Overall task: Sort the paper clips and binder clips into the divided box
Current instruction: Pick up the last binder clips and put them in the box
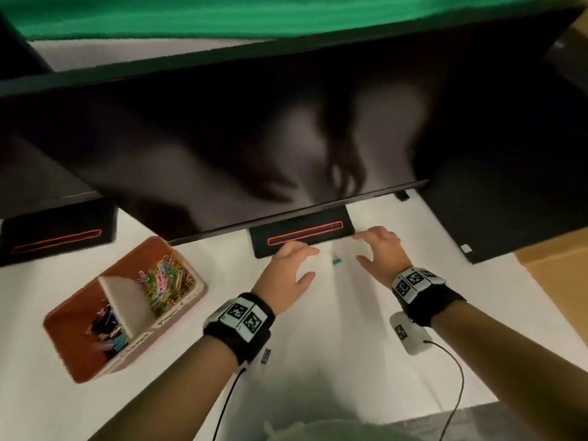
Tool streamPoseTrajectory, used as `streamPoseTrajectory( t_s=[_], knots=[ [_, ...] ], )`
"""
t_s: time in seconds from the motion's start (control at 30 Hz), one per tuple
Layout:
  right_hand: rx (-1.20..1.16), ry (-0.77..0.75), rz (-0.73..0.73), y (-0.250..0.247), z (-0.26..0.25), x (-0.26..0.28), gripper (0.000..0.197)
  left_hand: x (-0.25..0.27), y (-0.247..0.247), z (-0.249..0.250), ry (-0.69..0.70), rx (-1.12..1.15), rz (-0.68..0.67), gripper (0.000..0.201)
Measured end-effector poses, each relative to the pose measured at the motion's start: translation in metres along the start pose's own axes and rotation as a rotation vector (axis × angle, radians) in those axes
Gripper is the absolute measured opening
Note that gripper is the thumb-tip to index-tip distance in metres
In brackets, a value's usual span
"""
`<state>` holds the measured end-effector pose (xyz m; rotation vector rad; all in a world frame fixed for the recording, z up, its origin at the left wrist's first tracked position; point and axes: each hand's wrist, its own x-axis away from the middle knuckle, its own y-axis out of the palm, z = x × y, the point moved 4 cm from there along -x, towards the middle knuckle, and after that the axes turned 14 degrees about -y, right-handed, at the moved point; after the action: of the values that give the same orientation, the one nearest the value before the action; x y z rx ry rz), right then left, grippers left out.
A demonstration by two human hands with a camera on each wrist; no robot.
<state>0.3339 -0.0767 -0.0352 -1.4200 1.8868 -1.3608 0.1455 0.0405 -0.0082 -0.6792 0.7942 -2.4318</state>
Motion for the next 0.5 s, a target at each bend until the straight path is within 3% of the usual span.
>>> streamPoseTrajectory(
  t_s=[0.2,0.37,0.5],
  knots=[
    [0.014,-0.025,-0.194,0.006,0.045,0.007,0.044,-0.064,0.075,0.025,0.001,-0.358,-0.247,0.045],
    [-0.059,-0.140,-0.099,0.005,0.055,0.012,0.018,-0.068,0.086,0.022,0.023,-0.310,-0.122,0.025],
    [-0.128,-0.155,-0.094,0.001,0.056,0.008,0.013,-0.065,0.082,0.019,-0.013,-0.266,-0.062,0.016]
  ],
)
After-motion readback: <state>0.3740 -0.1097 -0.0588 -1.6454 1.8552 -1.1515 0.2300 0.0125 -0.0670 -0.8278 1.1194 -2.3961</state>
